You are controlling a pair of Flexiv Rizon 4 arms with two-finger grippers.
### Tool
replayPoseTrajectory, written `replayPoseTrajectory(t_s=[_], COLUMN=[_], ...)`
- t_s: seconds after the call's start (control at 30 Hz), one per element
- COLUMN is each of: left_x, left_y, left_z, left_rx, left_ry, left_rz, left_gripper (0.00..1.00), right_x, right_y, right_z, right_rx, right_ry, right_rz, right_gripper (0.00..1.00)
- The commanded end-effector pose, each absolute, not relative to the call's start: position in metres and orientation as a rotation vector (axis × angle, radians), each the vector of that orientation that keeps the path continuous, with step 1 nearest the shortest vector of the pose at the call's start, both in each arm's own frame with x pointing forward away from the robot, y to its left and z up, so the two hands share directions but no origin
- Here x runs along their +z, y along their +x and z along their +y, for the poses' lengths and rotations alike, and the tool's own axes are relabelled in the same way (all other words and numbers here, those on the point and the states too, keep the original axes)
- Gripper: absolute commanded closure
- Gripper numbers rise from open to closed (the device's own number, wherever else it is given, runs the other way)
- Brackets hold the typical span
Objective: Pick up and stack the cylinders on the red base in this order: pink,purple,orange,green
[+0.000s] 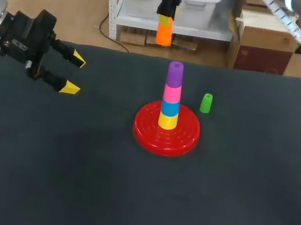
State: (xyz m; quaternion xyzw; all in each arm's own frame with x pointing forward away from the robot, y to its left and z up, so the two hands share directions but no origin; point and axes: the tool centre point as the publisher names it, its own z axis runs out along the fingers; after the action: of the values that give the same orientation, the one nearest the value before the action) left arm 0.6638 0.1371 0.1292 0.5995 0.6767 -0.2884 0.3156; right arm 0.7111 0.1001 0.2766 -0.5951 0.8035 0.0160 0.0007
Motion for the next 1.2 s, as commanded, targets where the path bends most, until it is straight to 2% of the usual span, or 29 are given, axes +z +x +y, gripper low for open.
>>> replayPoseTrajectory(t_s=[0.03,0.37,1.2], left_x=[0.129,0.129,0.129], left_y=[0.662,0.662,0.662], left_z=[0.138,0.138,0.138], left_rx=[-0.756,-0.756,-0.756], left_ry=[1.576,1.576,1.576], left_rz=[1.779,1.779,1.779], left_gripper=[0.00,0.00,0.00], right_x=[0.267,0.257,0.238], right_y=[0.686,0.678,0.693], right_z=[0.086,0.066,0.062], right_rx=[0.100,0.125,0.158], right_ry=[-1.747,-1.667,-1.754], right_rz=[2.400,2.447,2.516], right_gripper=[1.00,1.00,1.00])
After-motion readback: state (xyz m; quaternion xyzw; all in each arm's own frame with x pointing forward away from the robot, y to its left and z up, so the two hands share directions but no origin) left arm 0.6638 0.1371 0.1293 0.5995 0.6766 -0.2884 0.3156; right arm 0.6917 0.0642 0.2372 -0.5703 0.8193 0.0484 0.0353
